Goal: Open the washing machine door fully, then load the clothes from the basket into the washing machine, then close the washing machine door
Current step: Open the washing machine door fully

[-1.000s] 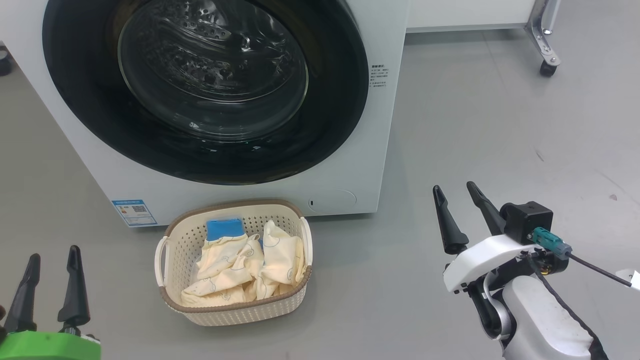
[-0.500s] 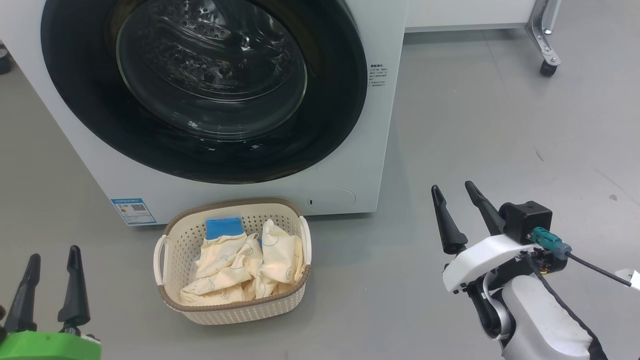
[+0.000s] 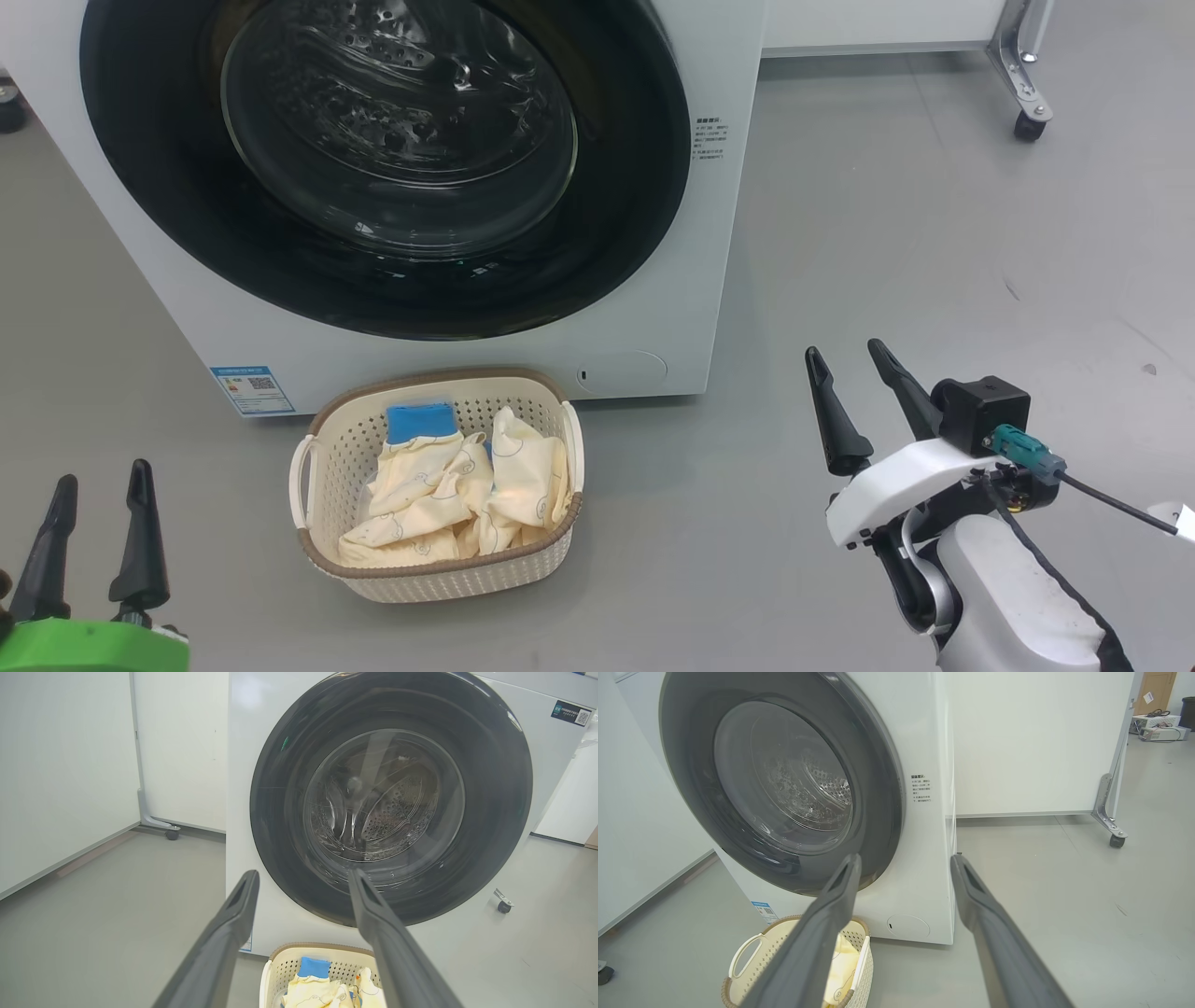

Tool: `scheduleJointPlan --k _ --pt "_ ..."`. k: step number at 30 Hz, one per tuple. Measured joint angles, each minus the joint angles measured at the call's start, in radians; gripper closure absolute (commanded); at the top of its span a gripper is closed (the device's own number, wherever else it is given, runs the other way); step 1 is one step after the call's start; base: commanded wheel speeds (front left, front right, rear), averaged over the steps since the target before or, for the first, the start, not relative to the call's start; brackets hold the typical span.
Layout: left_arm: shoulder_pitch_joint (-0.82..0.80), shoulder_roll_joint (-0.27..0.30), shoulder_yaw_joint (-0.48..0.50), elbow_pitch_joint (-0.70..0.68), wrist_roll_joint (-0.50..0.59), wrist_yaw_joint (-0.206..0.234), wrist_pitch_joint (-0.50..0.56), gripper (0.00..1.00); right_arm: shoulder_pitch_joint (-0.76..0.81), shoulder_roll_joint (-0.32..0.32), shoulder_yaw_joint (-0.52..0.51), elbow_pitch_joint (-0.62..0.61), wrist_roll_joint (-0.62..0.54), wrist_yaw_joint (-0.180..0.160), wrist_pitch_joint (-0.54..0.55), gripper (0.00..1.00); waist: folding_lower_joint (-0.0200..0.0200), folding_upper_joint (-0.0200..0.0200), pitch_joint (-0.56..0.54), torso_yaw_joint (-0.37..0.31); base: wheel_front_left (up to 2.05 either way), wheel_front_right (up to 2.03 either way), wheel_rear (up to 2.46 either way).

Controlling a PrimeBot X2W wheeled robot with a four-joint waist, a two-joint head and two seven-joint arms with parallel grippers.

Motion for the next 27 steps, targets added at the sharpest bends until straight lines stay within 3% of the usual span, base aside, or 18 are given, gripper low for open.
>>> scheduleJointPlan --k 27 --pt "-0.011 0.014 -0.020 -0.024 -0.020 0.000 -0.003 0.00 -0.079 -0.018 -0.058 0.015 -0.004 -0.001 0.000 0.00 0.0000 0.0000 0.054 0.035 0.00 0.00 0.00"
